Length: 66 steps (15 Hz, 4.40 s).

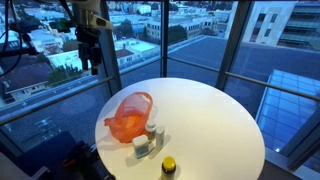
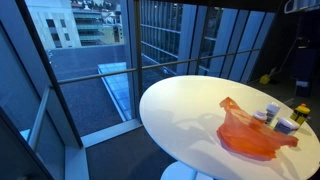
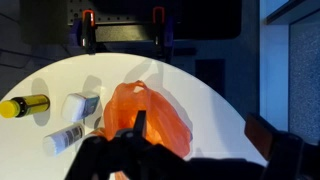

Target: Put the white lotion bottle in the plastic bag

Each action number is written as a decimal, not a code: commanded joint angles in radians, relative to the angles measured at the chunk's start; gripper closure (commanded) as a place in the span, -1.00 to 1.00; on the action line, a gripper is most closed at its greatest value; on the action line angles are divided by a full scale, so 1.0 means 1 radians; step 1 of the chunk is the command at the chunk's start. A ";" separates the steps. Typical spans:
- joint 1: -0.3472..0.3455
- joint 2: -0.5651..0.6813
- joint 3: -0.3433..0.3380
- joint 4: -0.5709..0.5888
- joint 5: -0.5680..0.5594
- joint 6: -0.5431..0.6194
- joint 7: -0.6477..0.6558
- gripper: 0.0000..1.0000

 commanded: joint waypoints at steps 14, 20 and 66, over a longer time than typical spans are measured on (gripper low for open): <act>-0.096 0.019 -0.105 0.012 -0.115 0.045 0.078 -1.00; -0.181 0.055 -0.194 -0.028 -0.159 0.165 0.086 -1.00; -0.242 0.430 -0.434 -0.166 -0.209 0.897 -0.126 0.78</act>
